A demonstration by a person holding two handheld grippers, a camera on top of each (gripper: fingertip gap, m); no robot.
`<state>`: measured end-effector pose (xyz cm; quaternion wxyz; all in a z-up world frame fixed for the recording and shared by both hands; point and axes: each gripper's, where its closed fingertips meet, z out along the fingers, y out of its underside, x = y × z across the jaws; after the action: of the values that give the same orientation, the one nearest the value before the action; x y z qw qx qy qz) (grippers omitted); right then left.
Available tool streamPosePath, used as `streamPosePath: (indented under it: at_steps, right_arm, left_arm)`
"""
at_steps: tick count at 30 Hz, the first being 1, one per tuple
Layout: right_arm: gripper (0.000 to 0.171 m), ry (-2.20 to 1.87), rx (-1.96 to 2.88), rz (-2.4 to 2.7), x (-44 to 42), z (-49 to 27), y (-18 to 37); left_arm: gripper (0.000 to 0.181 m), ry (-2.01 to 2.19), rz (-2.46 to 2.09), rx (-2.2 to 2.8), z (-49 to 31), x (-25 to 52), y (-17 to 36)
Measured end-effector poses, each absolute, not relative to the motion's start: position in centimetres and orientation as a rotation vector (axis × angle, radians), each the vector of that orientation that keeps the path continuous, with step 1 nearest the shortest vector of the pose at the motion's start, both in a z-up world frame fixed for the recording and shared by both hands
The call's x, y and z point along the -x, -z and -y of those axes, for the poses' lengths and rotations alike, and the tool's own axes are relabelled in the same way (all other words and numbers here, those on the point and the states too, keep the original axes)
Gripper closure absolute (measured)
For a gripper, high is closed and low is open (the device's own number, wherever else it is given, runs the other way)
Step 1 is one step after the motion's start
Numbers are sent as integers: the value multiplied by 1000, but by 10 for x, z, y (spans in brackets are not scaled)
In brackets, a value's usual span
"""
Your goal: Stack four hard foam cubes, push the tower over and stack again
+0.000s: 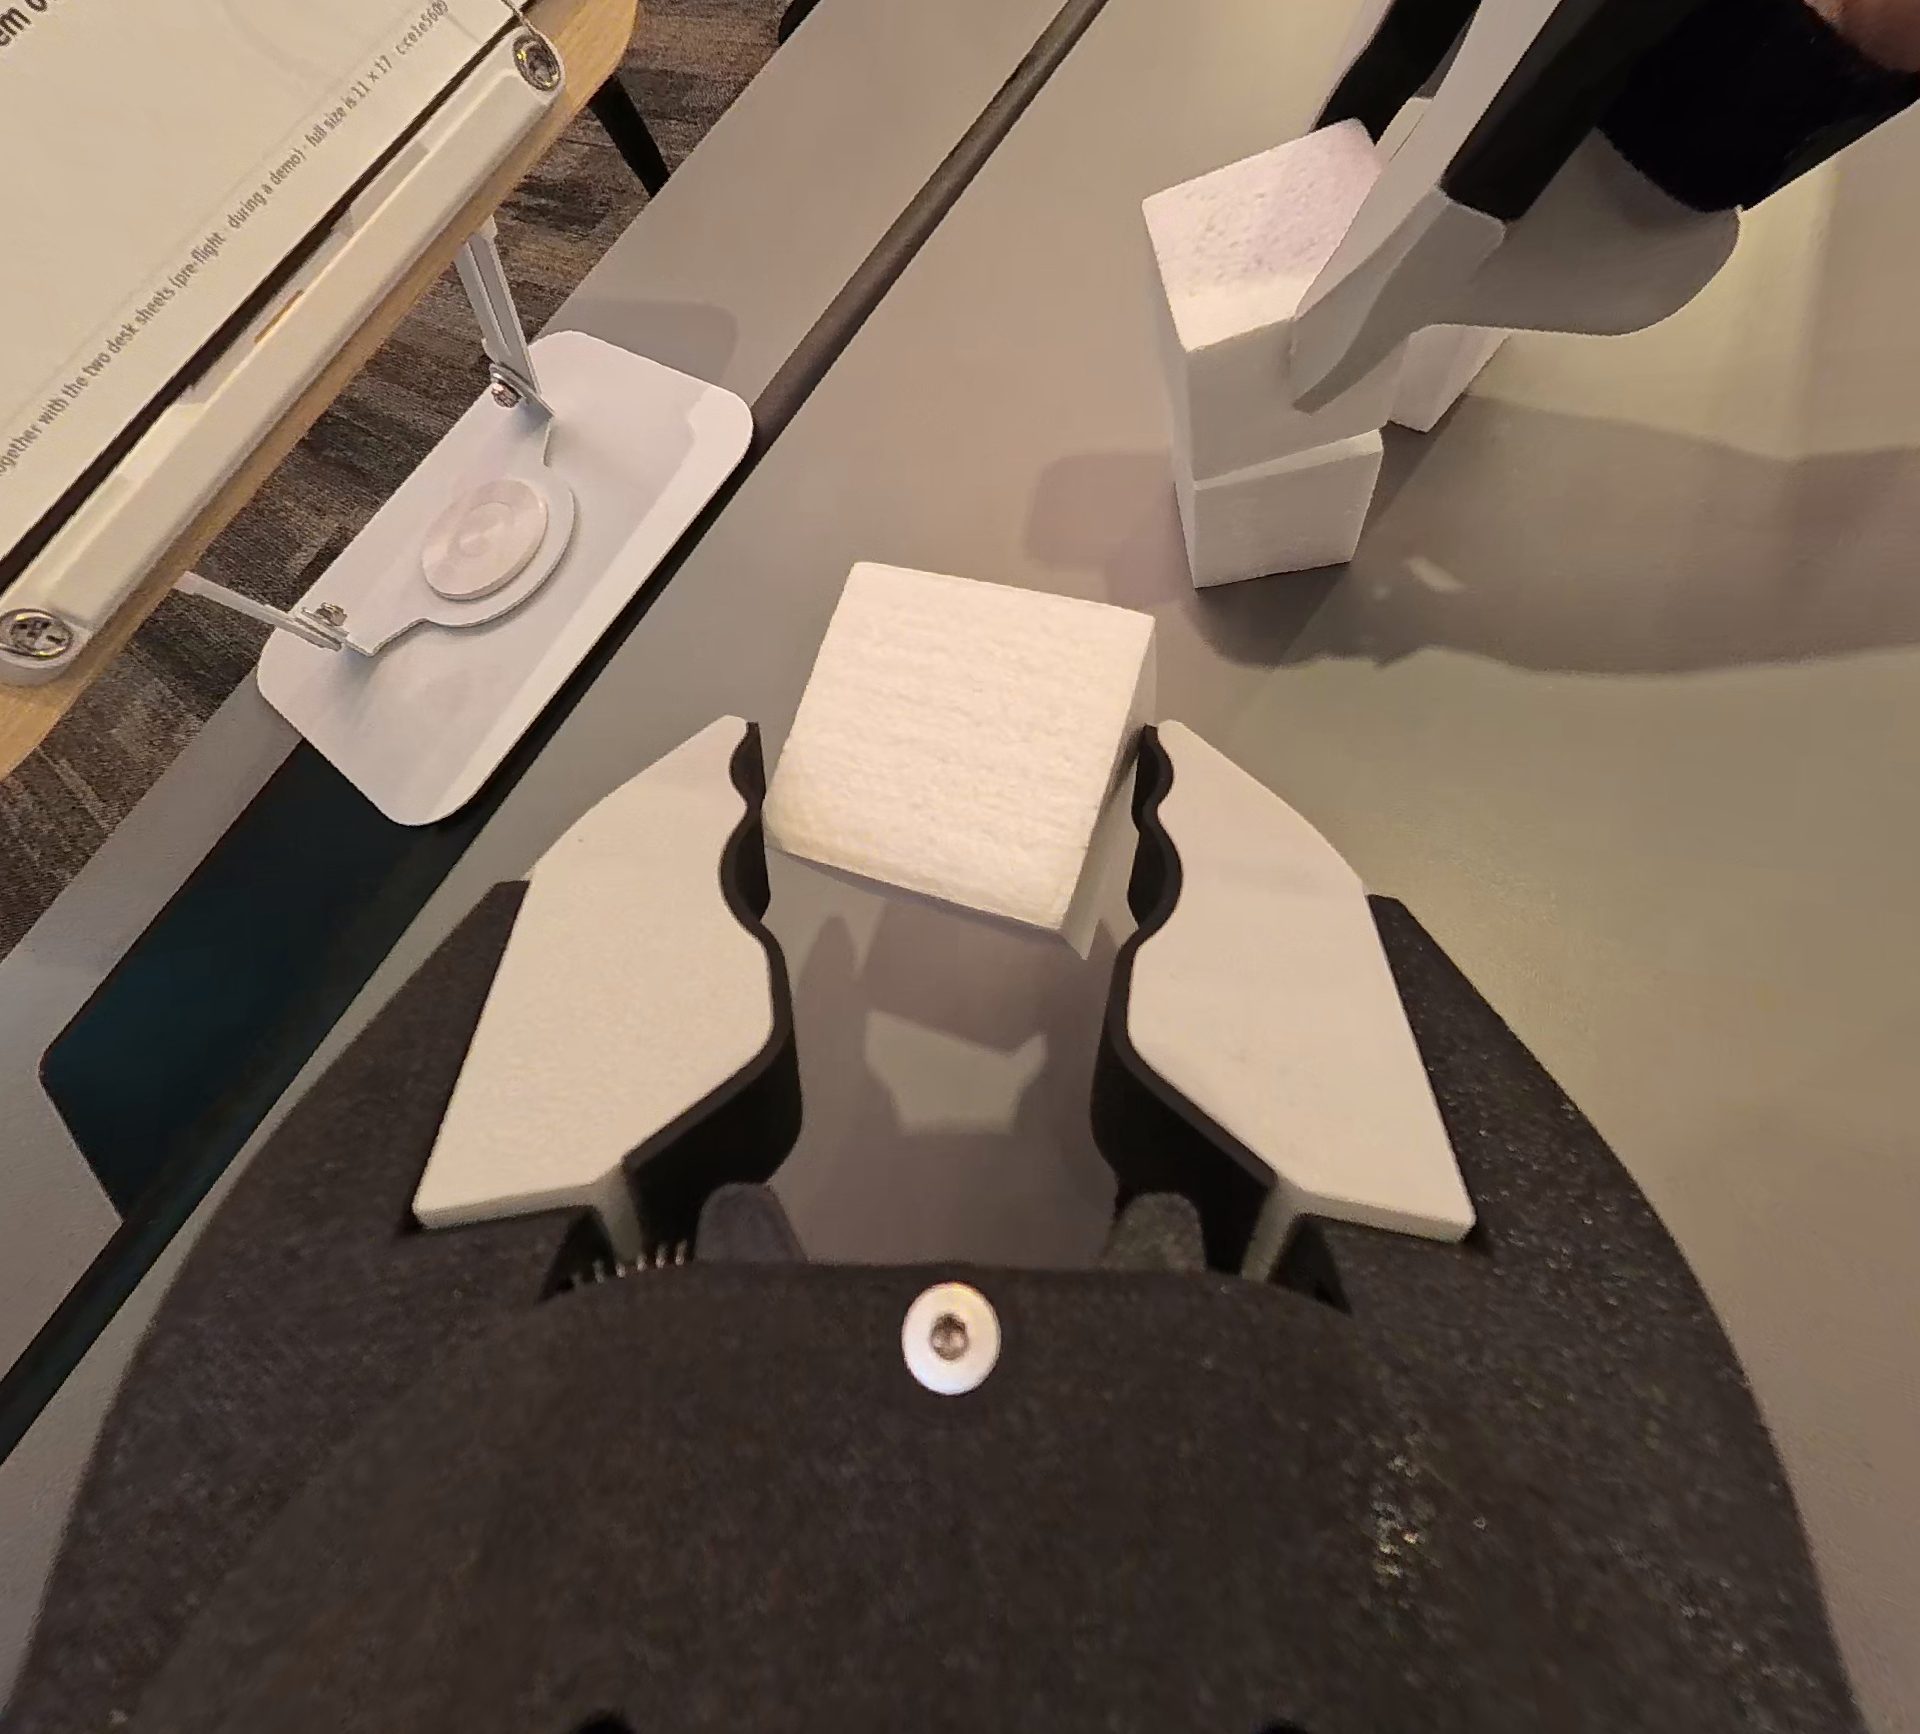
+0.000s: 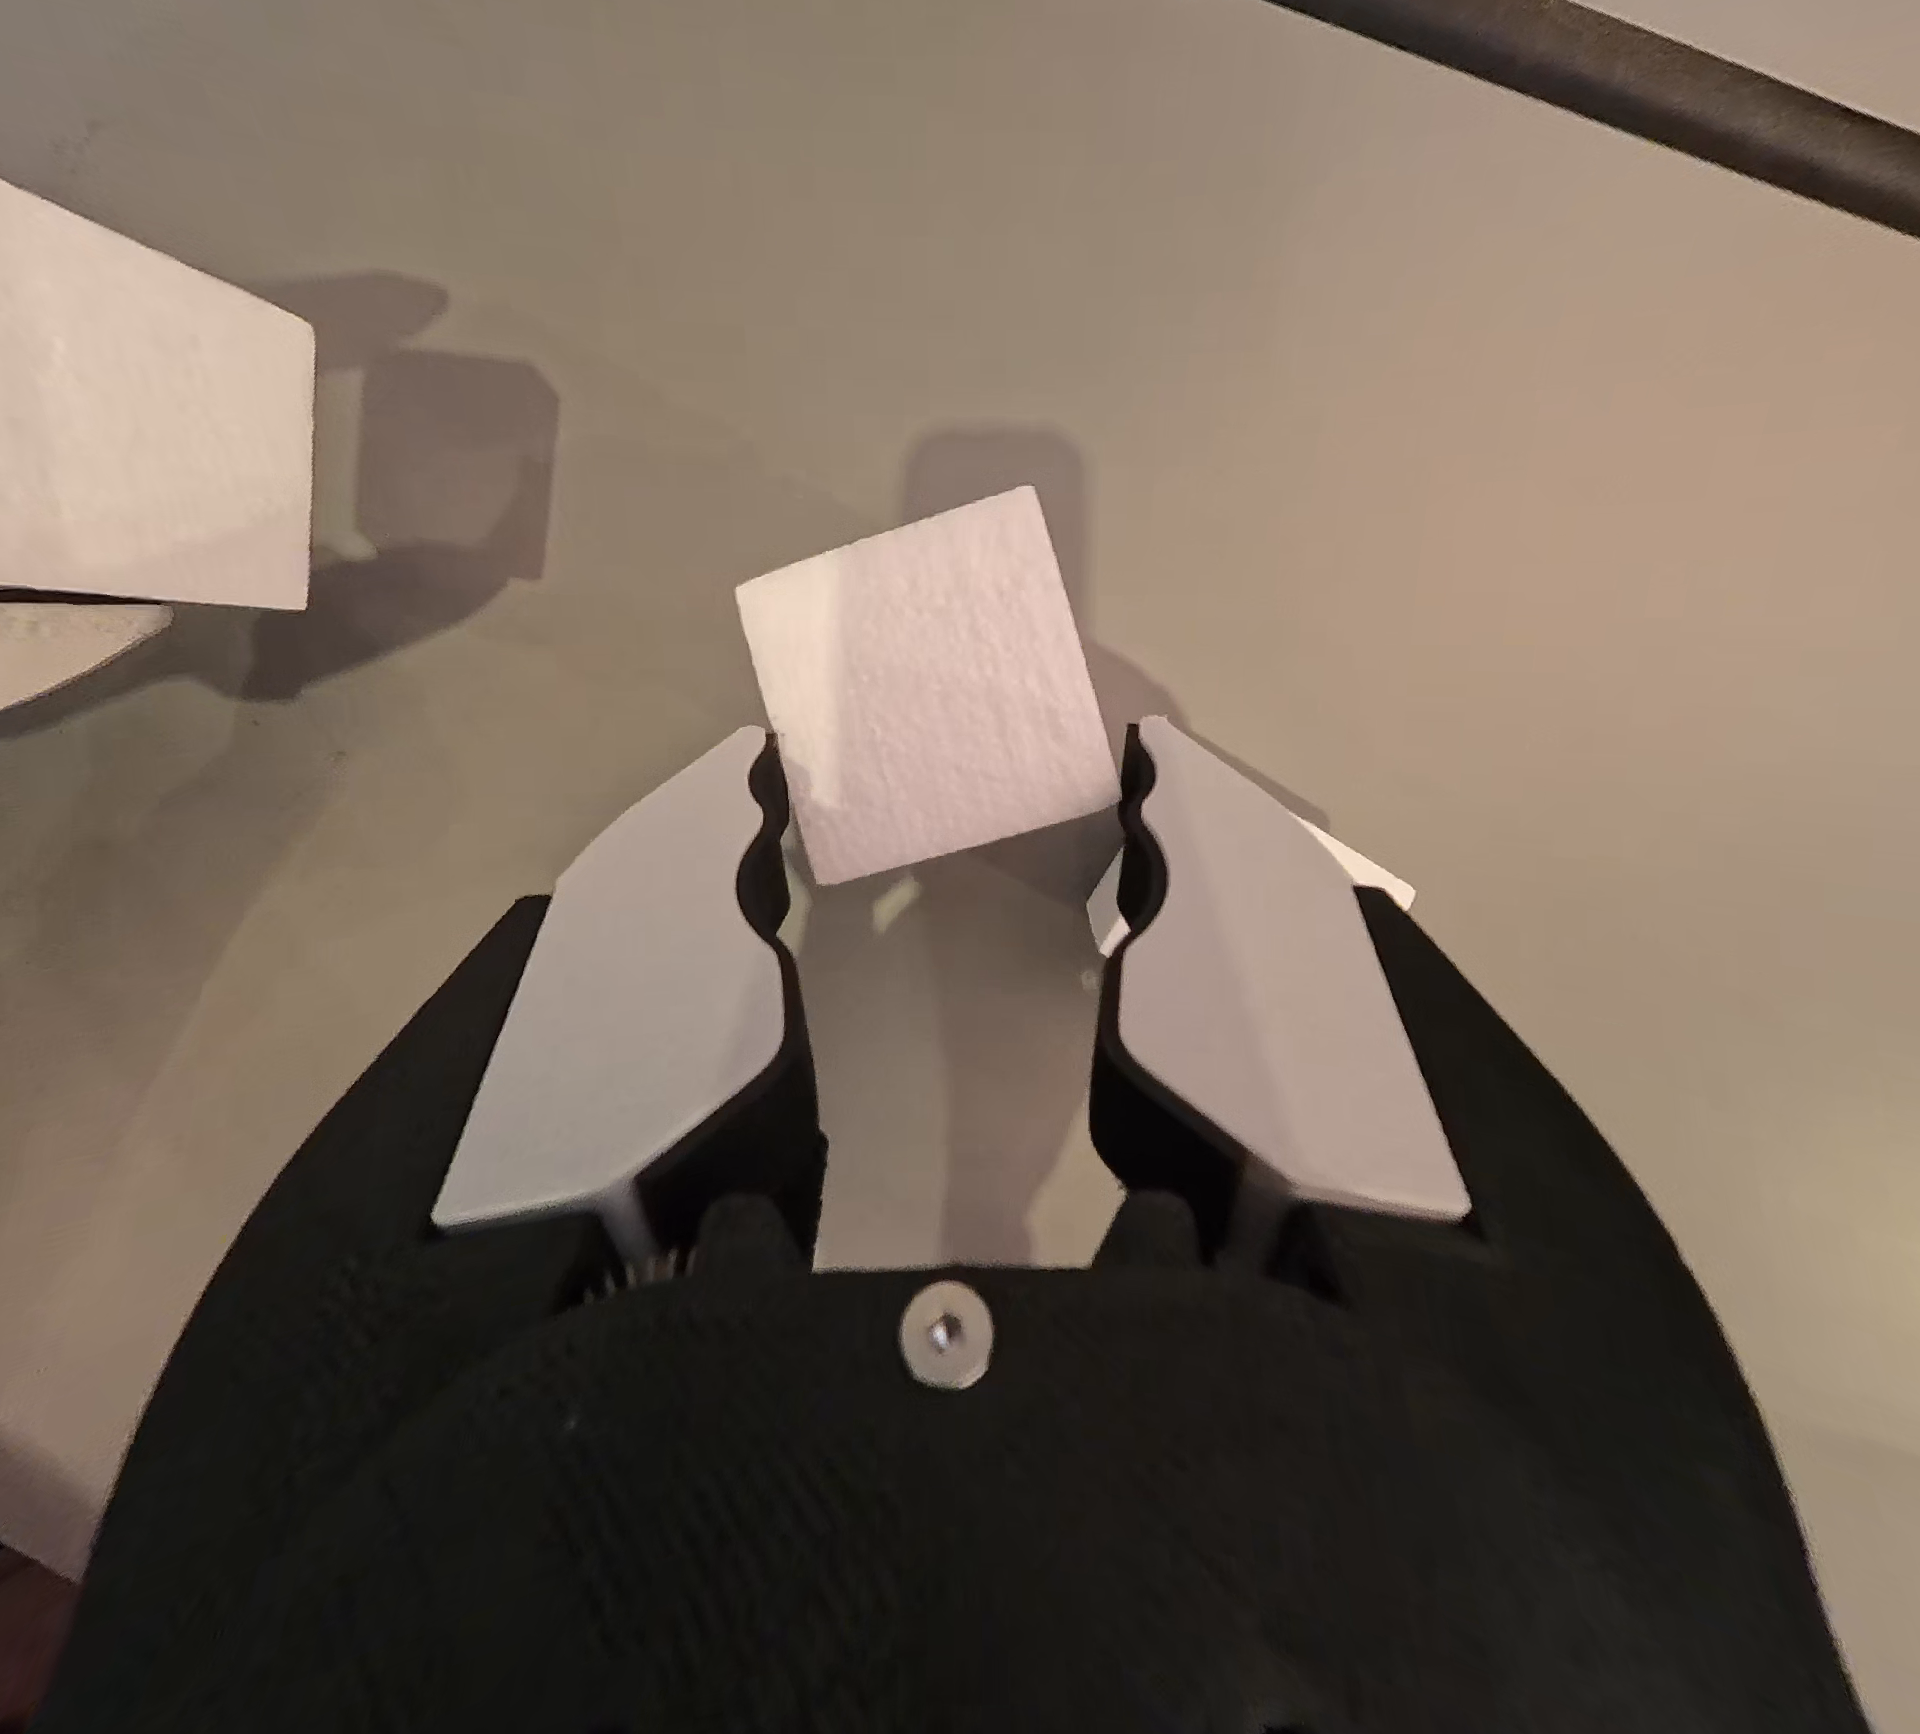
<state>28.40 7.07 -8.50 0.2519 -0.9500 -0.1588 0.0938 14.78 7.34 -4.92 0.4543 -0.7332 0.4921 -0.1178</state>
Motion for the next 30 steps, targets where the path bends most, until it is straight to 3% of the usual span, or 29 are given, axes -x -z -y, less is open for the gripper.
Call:
streamPosePath:
  at_steps: [9, 13, 19, 25, 30]
  right_arm:
    - [108, -260, 2602, 443, -282, -68, 89]
    - [99, -252, 2608, 469, -282, -67, 90]
    - [95, -301, 2510, 504, -286, -65, 57]
    - [92, -450, 2354, 347, -343, -61, -8]
    - [91, -482, 2329, 106, -416, -65, -17]
  left_arm:
    - [113, 288, -1233, 1816, -72, -150, 52]
    - [113, 296, -1227, 1815, -72, -151, 51]
    - [113, 379, -1170, 1807, -69, -161, 38]
    - [113, 585, -991, 1829, -55, -208, 12]
    - [113, 464, -920, 1845, -61, -239, 6]
